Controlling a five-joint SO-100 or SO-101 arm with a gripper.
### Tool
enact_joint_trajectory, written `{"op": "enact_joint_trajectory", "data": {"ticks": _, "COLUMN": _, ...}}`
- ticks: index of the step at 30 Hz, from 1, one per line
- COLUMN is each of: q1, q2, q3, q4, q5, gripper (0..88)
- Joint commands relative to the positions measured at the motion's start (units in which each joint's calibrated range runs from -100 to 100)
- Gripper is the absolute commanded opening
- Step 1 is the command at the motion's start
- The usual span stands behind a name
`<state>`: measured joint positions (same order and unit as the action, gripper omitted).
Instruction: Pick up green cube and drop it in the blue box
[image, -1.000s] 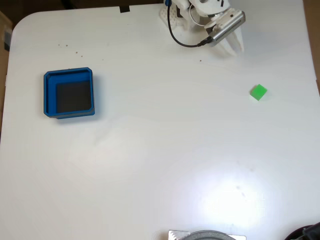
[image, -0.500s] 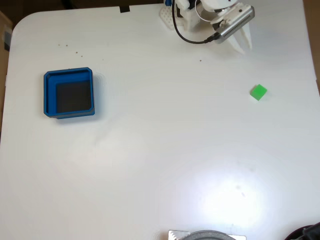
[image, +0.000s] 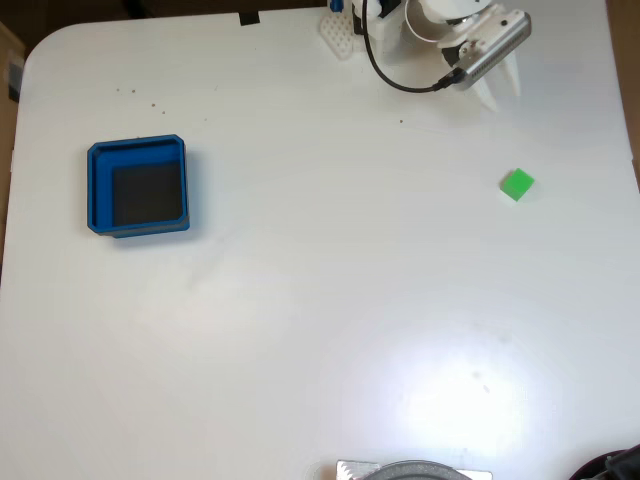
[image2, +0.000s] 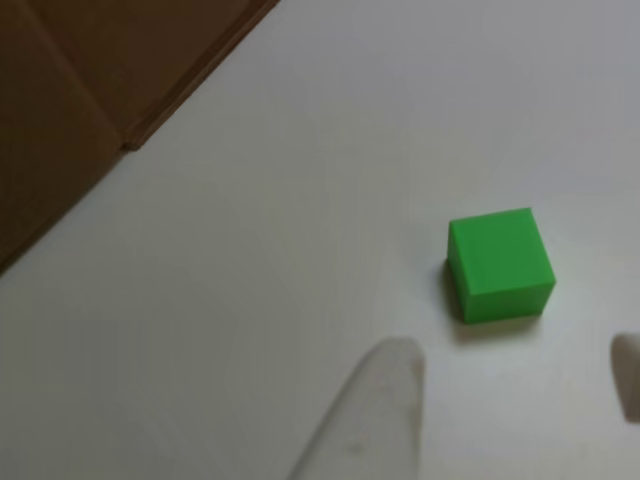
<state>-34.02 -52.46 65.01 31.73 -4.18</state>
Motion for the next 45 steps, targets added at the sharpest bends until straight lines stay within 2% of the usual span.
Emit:
{"op": "enact_joint_trajectory", "data": {"ticks": 1, "q1": -1.7, "q2": 3.72, "q3": -6.84, "q4": -0.95, "q5": -0.1, "gripper": 24.2}}
{"op": "enact_joint_trajectory", "data": {"ticks": 11, "q1": -1.4, "q2": 13.17, "q3": -15.37, "q4": -0.87, "q5": -0.2, "gripper": 28.2}}
{"op": "enact_joint_trajectory", "data": {"ticks": 17, "q1": -1.25, "q2": 15.34, "q3": -17.17, "q4": -0.79, "q5": -0.2, "gripper": 35.7}}
{"op": "enact_joint_trajectory", "data": {"ticks": 32, "q1": -1.48, "q2": 16.01, "q3": -17.26, "q4": -0.95, "q5": 0.15, "gripper": 36.2}}
{"op": "enact_joint_trajectory", "data": {"ticks": 45, "q1": -1.02, "q2": 32.15, "q3": -31.53, "q4": -0.79, "q5": 0.2, "gripper": 36.2}}
